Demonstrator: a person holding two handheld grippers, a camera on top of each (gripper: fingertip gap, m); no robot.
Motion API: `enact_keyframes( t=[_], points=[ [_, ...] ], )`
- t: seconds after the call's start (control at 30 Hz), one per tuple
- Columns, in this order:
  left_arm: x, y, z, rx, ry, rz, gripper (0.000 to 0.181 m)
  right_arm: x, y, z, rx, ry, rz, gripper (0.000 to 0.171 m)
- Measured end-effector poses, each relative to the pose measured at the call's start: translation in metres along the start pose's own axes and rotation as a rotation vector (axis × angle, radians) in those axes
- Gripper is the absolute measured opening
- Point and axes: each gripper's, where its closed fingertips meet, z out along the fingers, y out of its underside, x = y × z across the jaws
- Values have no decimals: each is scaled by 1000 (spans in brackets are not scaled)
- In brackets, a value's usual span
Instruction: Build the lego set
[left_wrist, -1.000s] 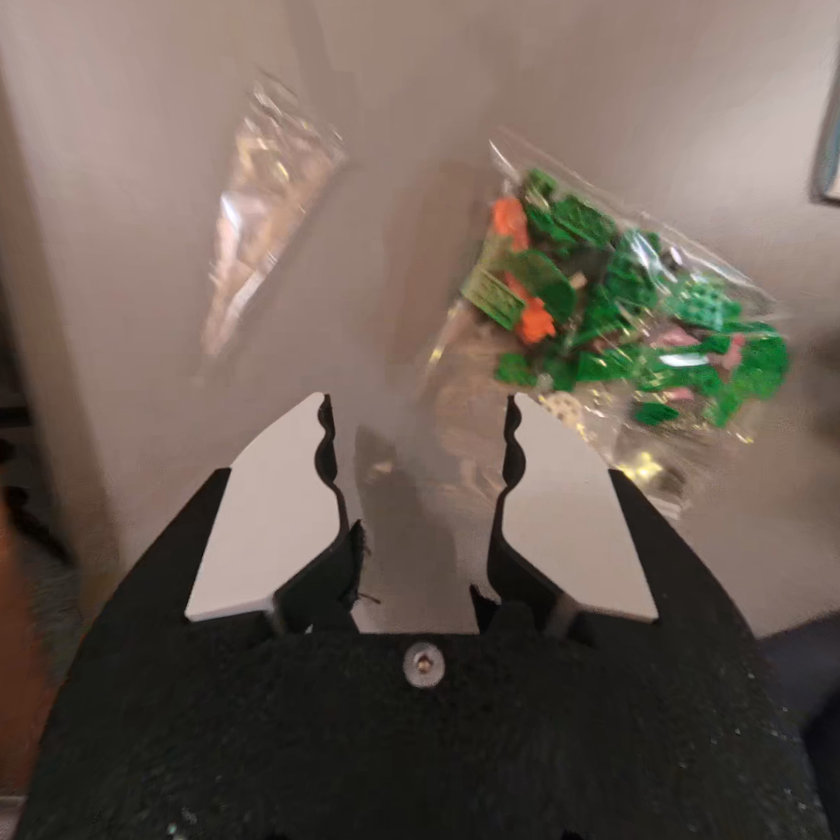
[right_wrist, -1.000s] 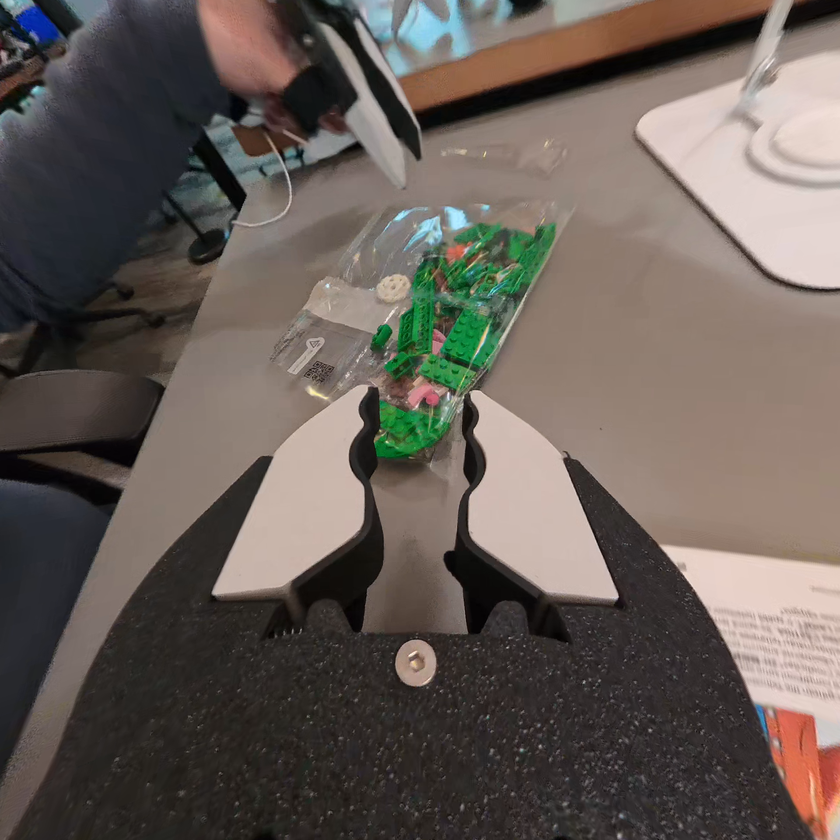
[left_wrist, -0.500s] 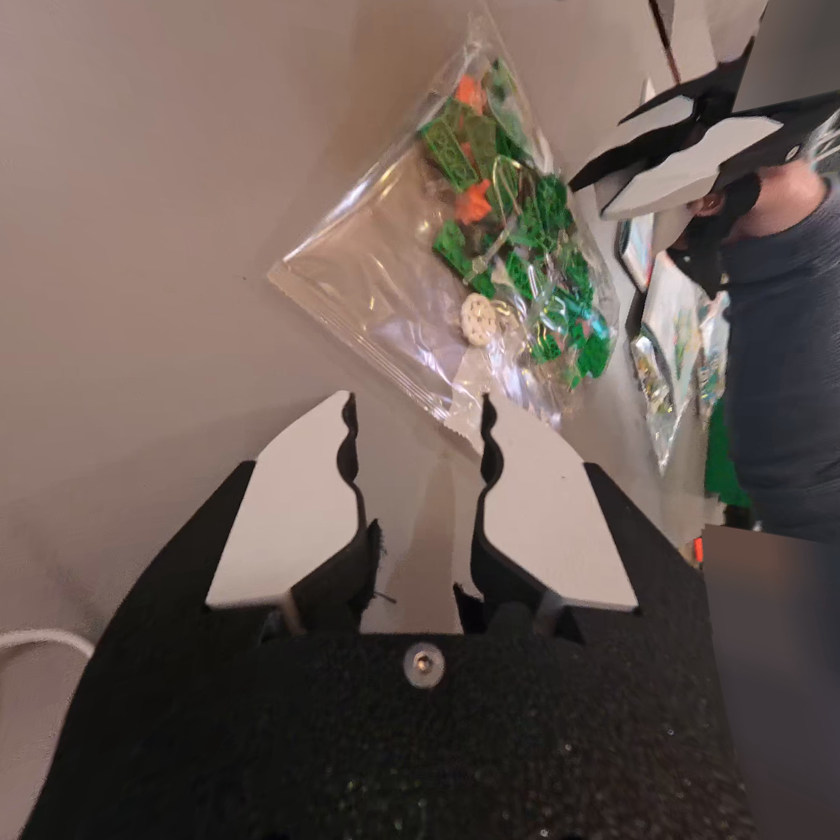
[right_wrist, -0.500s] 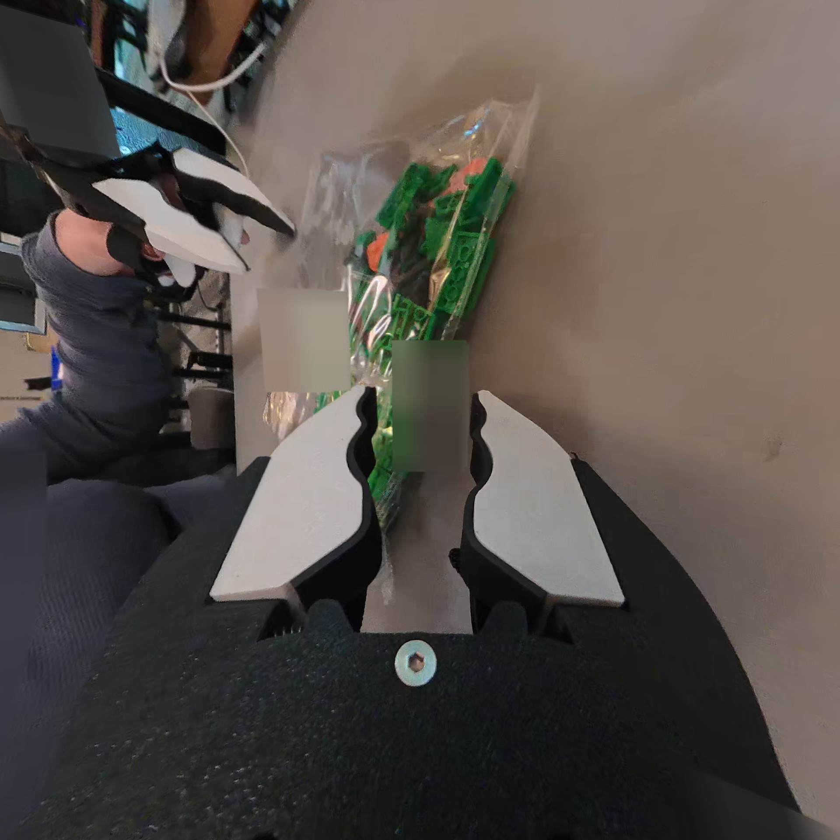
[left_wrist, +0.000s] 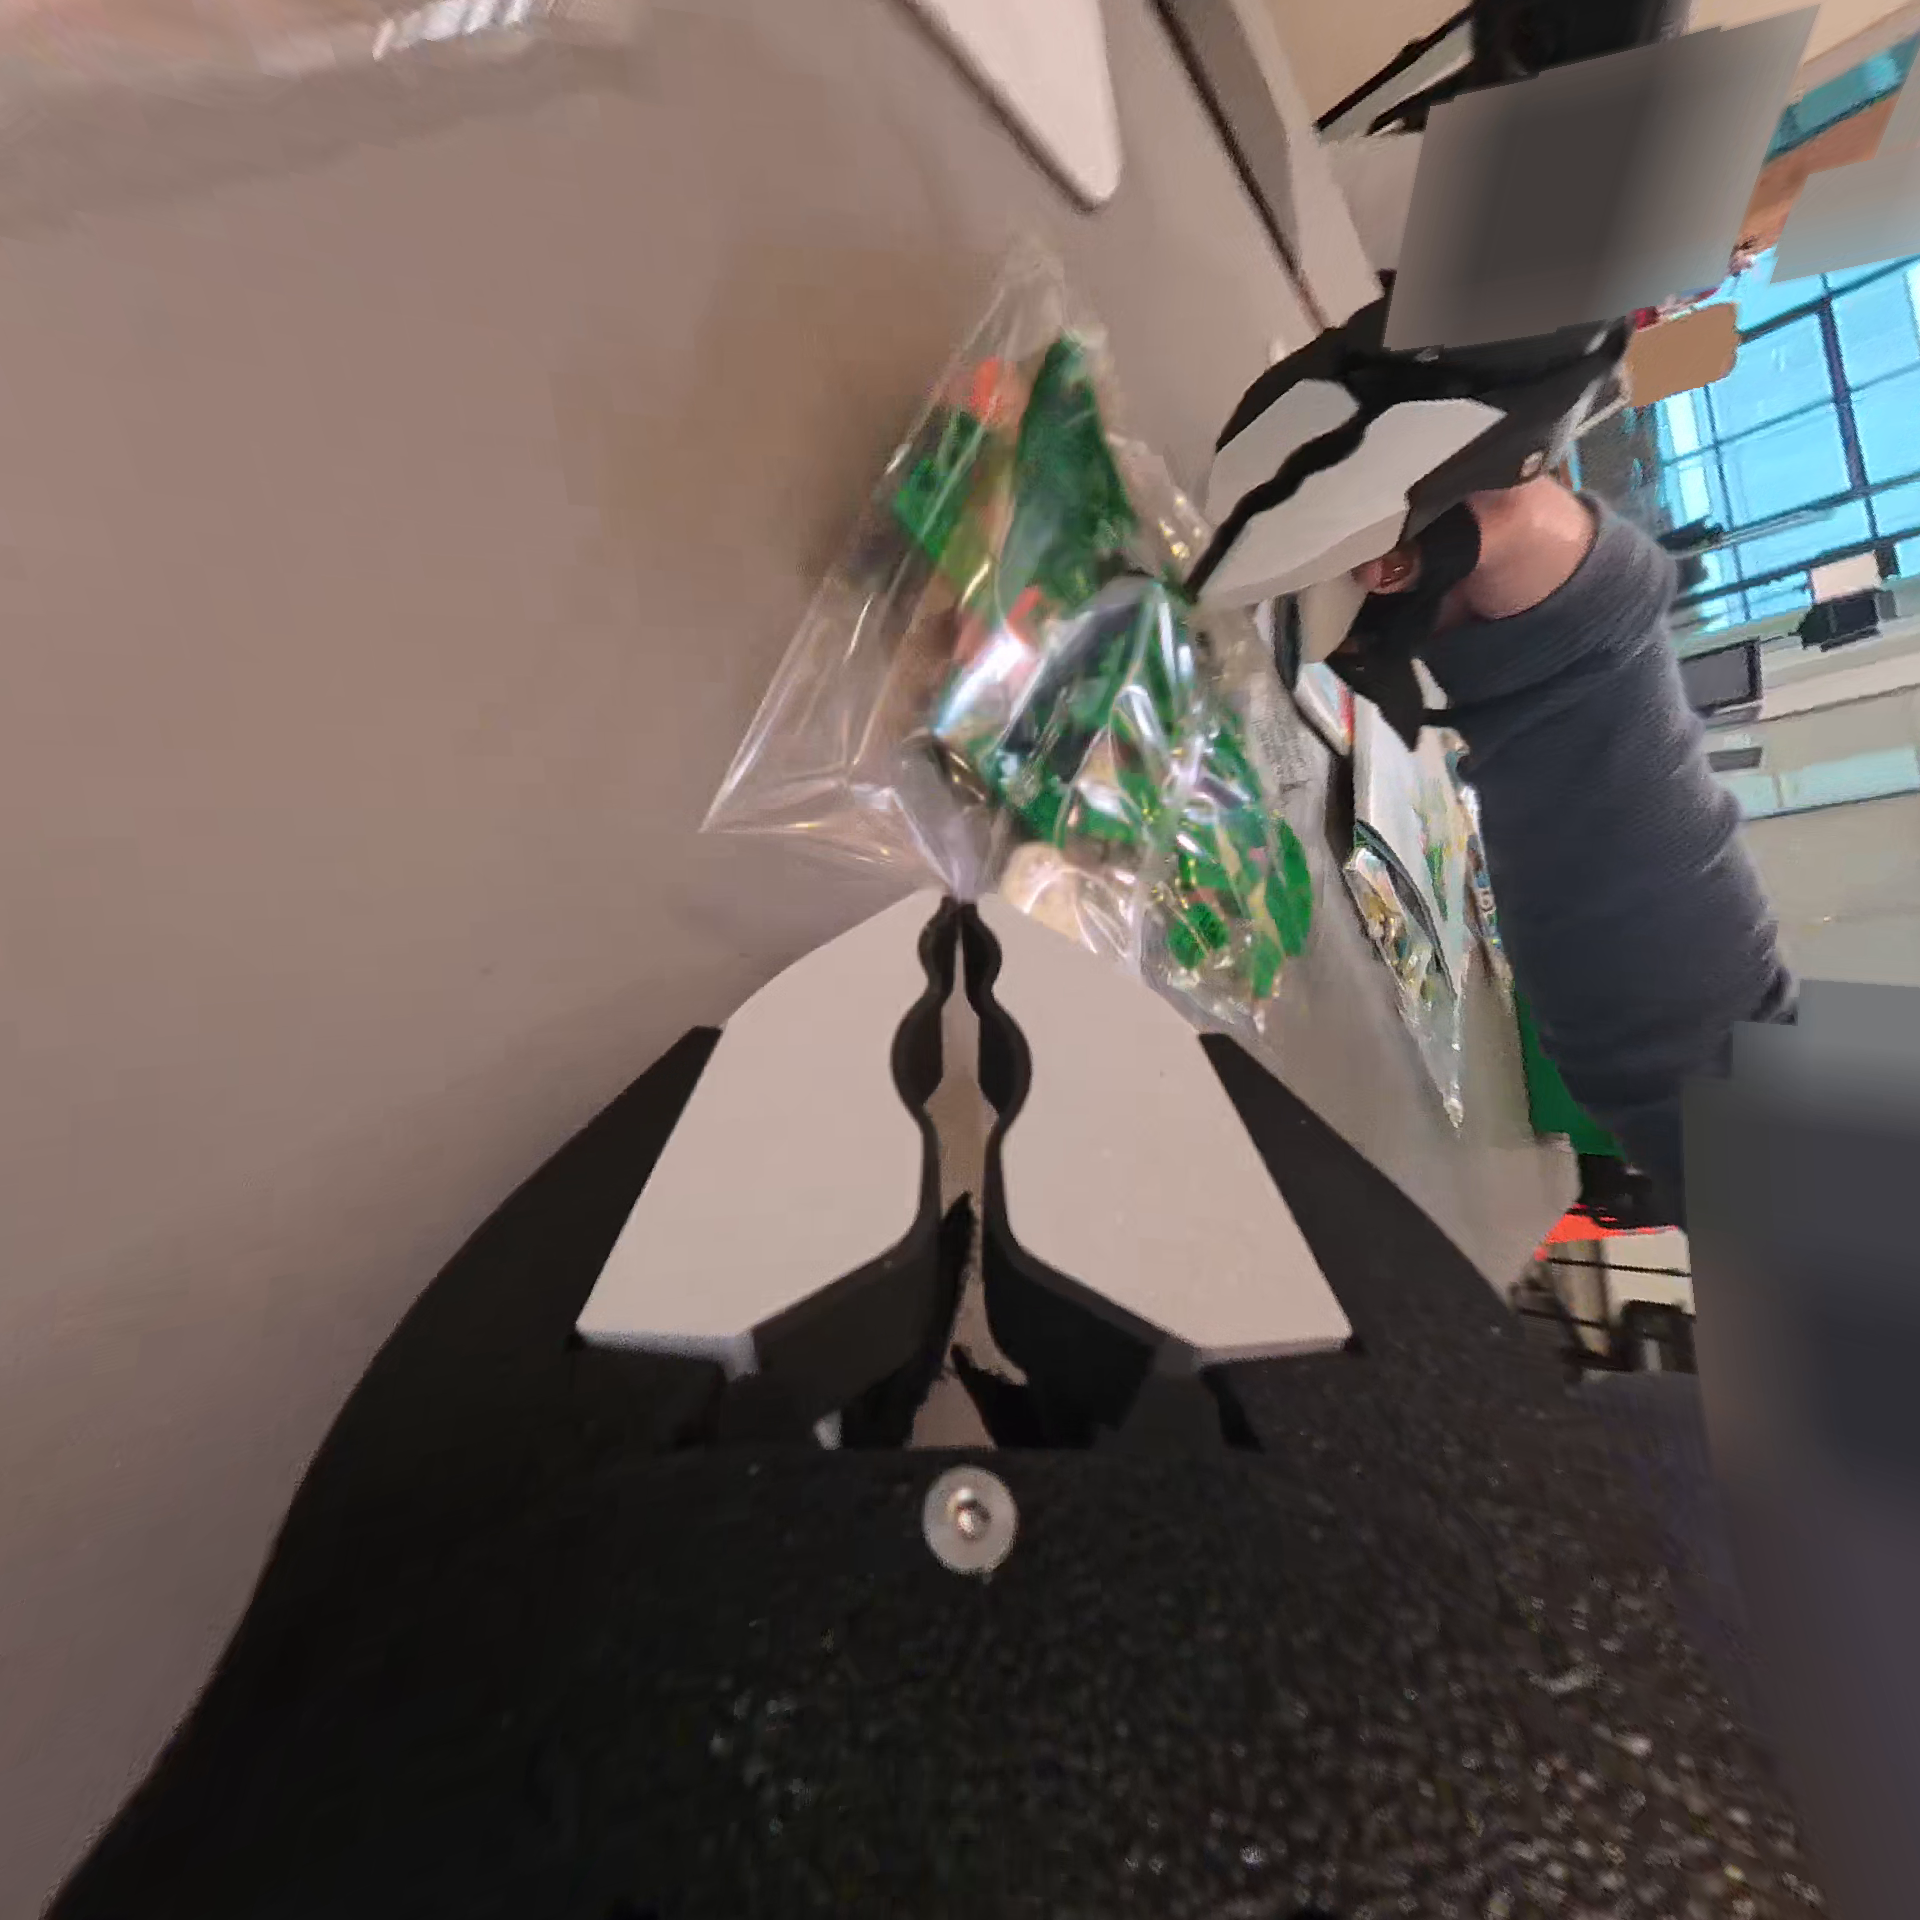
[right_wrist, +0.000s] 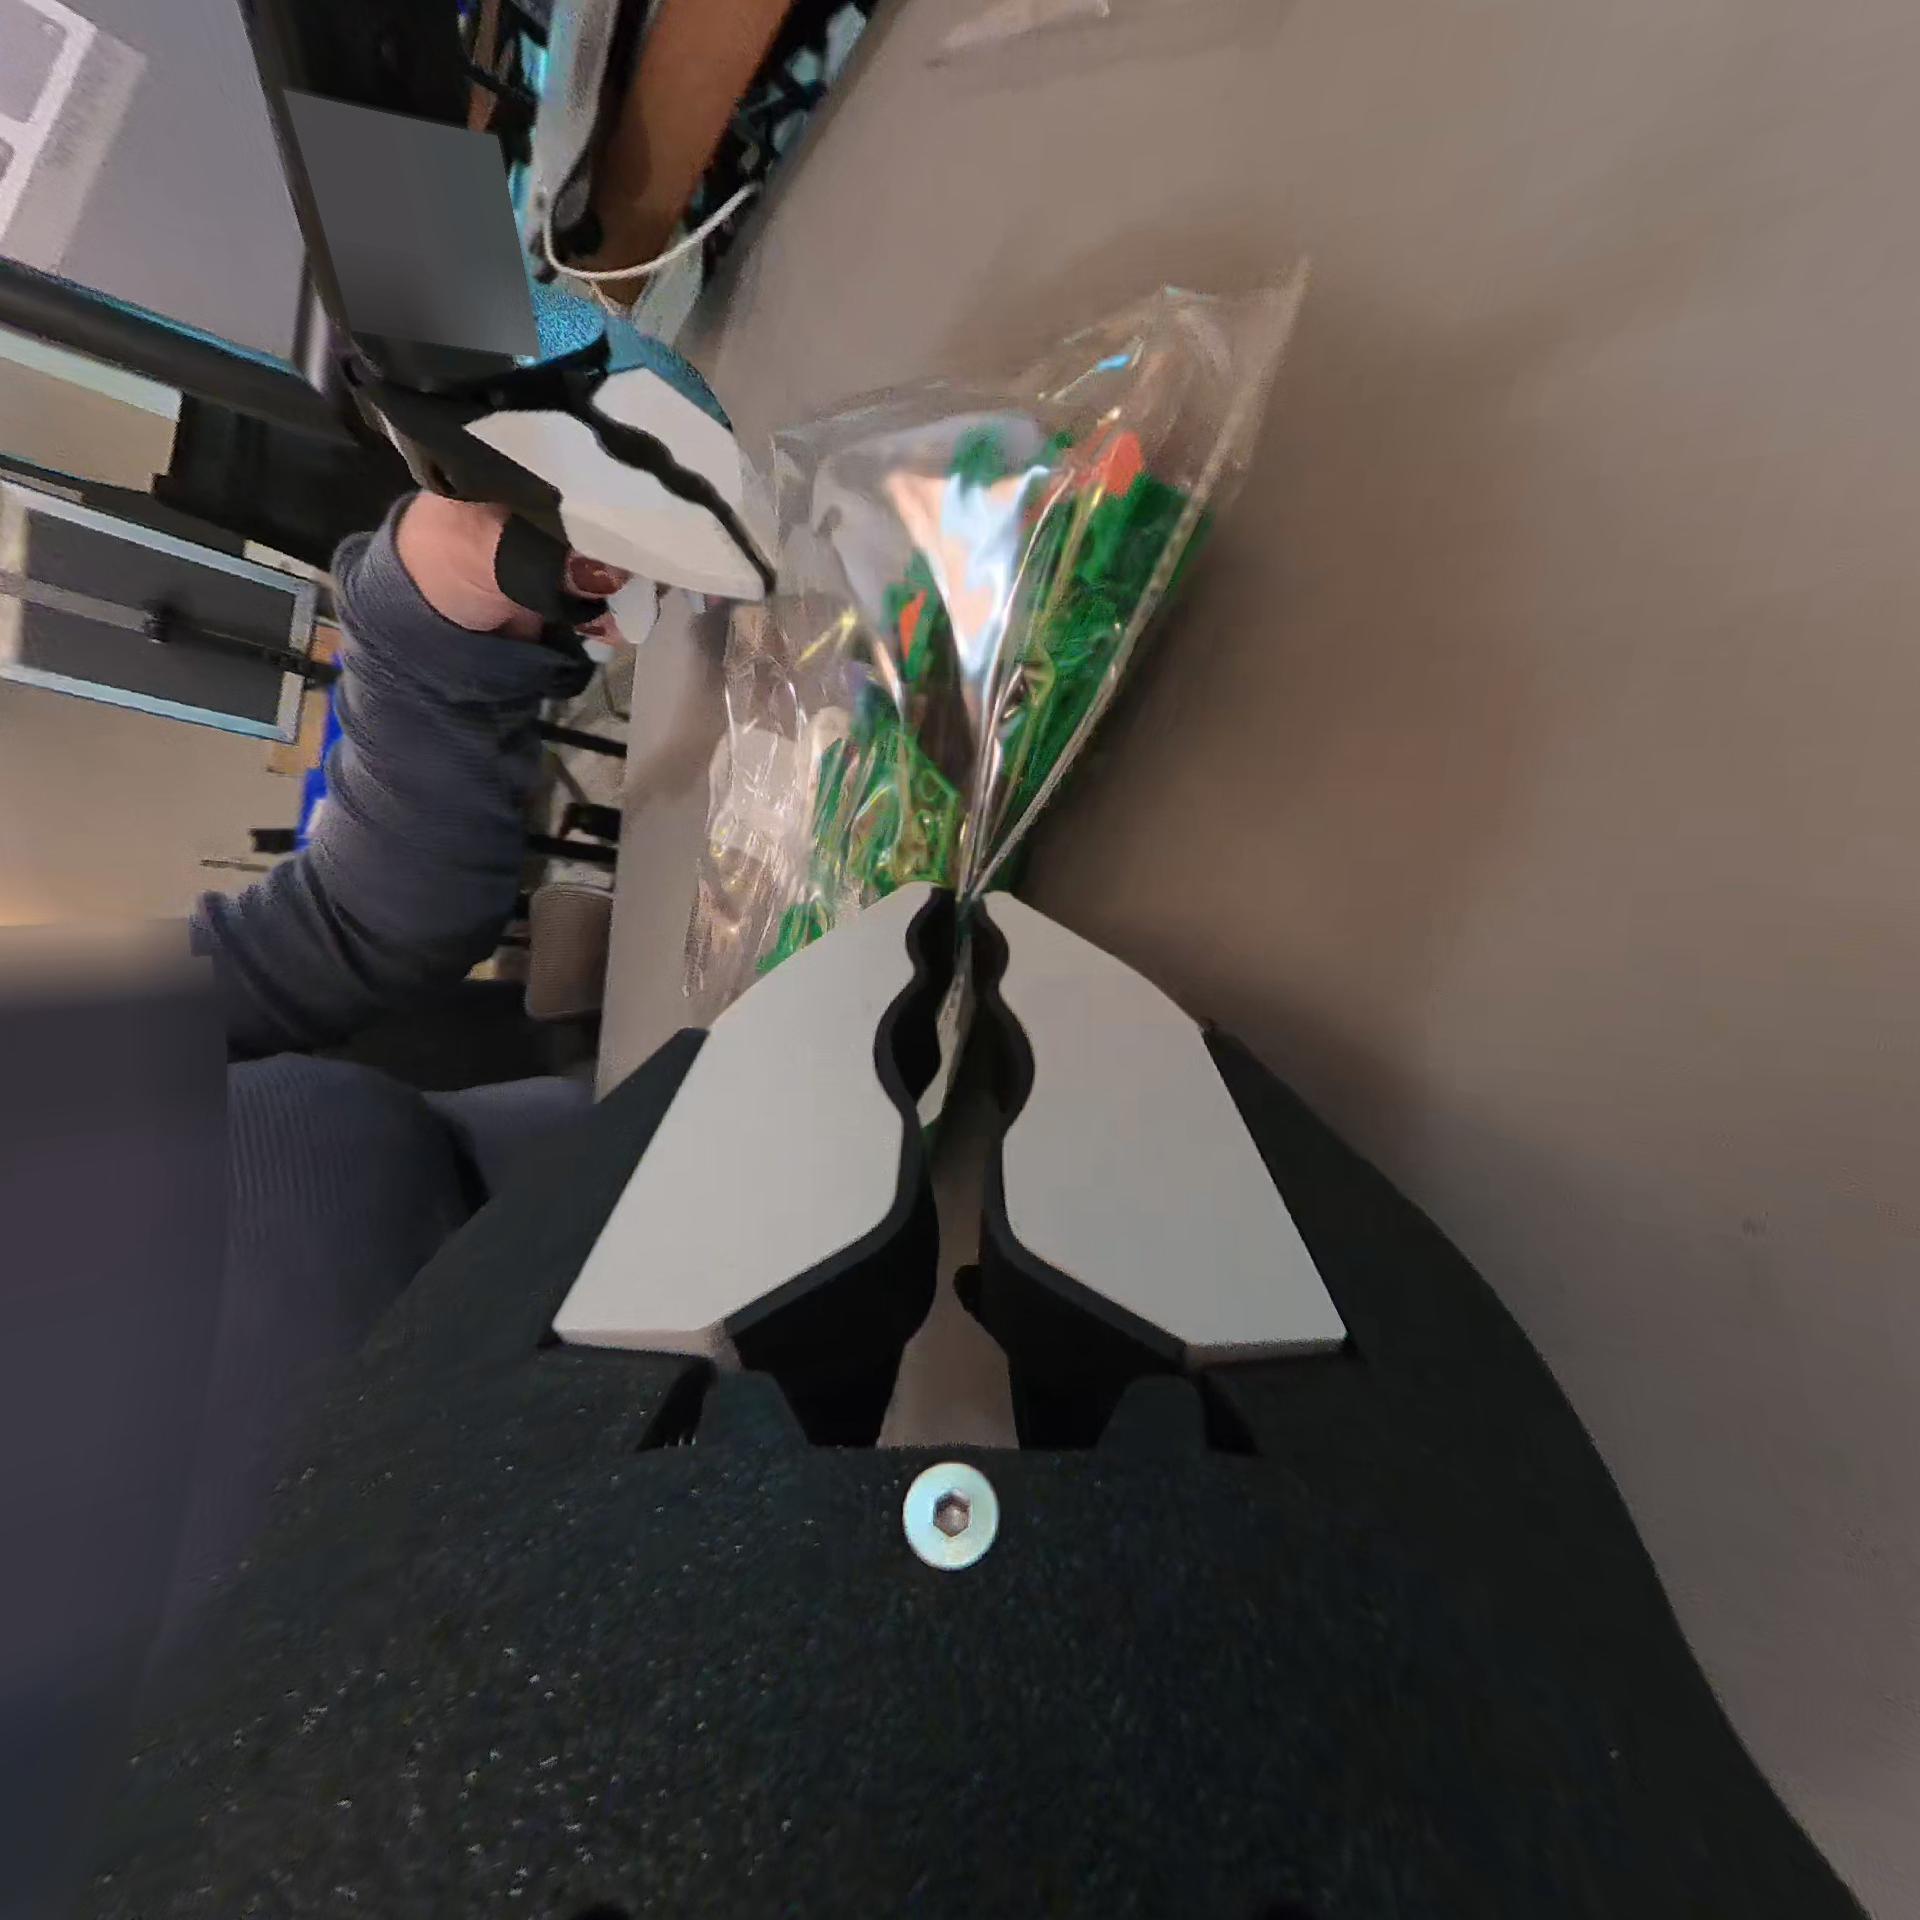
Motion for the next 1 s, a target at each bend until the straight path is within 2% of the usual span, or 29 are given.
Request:
enact_keyframes(
  t=[0.2,0.4,0.67,1.0],
  points=[
    [31,-33,11,100,12,319,0,-15,-14,-39,131,94,-211,0],
    [57,-67,23,206,3,522,0,-24,-29,-80,258,251,-401,0],
    [75,-87,34,289,-38,694,0,-29,-39,-109,390,426,-589,0],
    [96,-96,23,410,-86,890,0,-52,-38,-123,505,559,-858,0]
  ],
)
